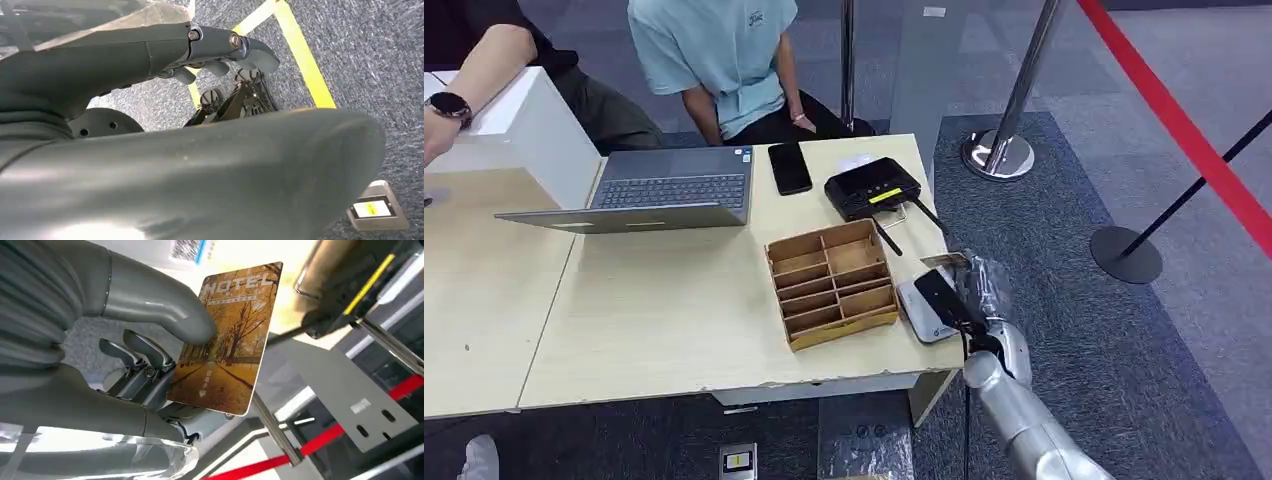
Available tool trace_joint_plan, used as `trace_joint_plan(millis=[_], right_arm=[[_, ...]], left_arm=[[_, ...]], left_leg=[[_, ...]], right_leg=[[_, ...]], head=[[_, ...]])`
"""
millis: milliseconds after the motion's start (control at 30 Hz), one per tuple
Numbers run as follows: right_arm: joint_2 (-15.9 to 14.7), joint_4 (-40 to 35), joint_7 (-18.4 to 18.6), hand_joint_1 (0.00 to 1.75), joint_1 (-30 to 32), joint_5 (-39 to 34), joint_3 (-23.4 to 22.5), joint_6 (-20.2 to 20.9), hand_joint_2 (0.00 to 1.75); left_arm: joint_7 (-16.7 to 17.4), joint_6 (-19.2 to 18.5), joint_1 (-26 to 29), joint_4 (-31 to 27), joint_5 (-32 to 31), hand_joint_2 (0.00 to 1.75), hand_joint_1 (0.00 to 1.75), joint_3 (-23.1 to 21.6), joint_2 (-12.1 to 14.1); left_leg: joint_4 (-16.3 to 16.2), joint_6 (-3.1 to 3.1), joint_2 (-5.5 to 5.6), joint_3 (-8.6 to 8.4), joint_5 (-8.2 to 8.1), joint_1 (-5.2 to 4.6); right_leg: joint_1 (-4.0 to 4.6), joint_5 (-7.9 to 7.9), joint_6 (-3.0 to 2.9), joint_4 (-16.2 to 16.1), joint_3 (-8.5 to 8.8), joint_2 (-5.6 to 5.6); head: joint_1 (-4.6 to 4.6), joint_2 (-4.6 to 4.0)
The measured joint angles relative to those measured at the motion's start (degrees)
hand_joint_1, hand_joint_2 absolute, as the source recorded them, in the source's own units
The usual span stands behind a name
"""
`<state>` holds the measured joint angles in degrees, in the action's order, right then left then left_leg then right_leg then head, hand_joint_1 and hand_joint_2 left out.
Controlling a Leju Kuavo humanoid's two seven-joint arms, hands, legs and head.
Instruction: Pass the card to the sensor for recognition and then transmit it.
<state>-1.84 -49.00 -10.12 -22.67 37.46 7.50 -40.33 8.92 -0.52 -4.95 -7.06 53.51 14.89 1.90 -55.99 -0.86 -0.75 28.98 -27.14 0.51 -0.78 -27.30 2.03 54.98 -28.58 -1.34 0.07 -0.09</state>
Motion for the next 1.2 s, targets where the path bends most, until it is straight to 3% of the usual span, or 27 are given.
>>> trace_joint_plan(millis=[400,1200], right_arm=[[0.0,-4.63,2.43,1.75,-4.2,0.55,2.08,0.13,1.75],[4.11,-2.42,3.8,1.75,-15.44,-1.42,16.26,0.35,1.75]], left_arm=[[1.18,0.0,0.01,-0.02,-0.33,0.0,0.0,-2.27,0.81],[3.17,0.0,-0.02,-0.92,-1.07,0.0,0.0,-8.04,2.01]], left_leg=[[0.0,0.0,0.0,0.06,0.0,0.0],[0.0,-0.01,0.02,0.26,0.01,0.0]], right_leg=[[0.0,0.0,0.0,0.03,-0.04,0.0],[0.01,0.0,0.0,0.07,-0.23,-0.01]], head=[[0.0,0.0],[0.0,0.0]])
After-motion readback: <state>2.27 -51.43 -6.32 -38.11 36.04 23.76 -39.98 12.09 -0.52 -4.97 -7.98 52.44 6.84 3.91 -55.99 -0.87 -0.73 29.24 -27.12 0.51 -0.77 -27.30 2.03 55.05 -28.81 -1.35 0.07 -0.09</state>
